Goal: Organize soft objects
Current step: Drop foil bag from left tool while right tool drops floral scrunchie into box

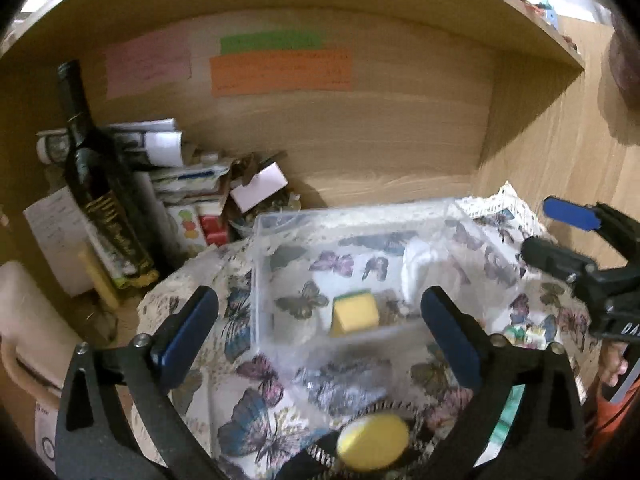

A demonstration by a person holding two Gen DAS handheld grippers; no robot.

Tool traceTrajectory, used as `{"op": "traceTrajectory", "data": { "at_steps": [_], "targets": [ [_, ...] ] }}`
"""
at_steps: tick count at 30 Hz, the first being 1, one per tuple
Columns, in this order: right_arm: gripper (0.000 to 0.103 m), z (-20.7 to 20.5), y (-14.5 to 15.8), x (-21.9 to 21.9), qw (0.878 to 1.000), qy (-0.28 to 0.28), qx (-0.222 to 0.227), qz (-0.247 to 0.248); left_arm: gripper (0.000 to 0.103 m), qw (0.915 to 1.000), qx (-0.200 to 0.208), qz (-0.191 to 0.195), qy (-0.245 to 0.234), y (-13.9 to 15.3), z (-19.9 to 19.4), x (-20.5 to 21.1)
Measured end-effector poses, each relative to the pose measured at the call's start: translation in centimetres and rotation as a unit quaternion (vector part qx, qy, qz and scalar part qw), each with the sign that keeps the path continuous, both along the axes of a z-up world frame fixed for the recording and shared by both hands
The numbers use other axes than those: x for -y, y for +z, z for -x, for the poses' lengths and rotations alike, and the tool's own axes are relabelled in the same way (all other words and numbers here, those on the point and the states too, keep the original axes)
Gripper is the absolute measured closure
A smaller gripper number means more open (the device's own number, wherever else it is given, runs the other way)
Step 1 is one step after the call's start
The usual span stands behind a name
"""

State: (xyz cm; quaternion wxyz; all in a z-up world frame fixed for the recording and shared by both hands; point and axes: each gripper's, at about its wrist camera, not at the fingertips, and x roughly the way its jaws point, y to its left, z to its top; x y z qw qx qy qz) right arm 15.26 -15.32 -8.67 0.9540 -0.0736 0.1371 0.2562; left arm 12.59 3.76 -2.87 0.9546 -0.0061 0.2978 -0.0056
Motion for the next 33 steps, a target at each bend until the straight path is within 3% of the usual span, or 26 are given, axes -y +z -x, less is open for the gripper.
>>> {"op": "traceTrajectory", "data": {
  "at_steps": [6,11,17,23,24,25,28,33],
  "targets": [
    [0.025,2.2,-1.5,1.4,1.0,-0.005,0.005,-0.011,0.0,0.9994,-0.033,-0.008,-0.001,-2.7,0.6,0.0],
    [0.025,2.4,-4.4,2.3,0.999,-0.02,-0.029,-0.012,0.0,0.996,-0.086,0.024,0.001,-6.0,-0.6,-0.6],
    [0.026,1.9,-8.0,3.1,0.996,-0.034,-0.077,-0.006,0.0,0.9908,-0.125,0.052,-0.011,-7.9,-1.8,-0.3],
    [0.05,1.6,-10.0,3.2,0.993,-0.029,-0.11,0.001,0.001,0.9895,-0.135,0.043,-0.029,-8.5,-2.2,0.7],
    [0.06,1.5,-10.2,3.1,0.993,-0.023,-0.115,0.006,0.006,0.9894,-0.136,0.041,-0.03,-8.7,-2.2,0.8],
    [0.072,1.6,-10.3,3.0,0.993,-0.02,-0.117,0.009,0.018,0.989,-0.139,0.041,-0.032,-8.9,-2.2,1.0],
    [0.086,1.6,-11.0,2.8,0.991,-0.014,-0.129,0.014,0.03,0.9868,-0.149,0.05,-0.038,-9.2,-2.4,1.0],
    [0.092,1.8,-10.9,3.7,0.991,-0.017,-0.132,-0.007,0.055,0.9873,-0.137,0.065,-0.046,-8.3,-1.7,0.9]
  ]
}}
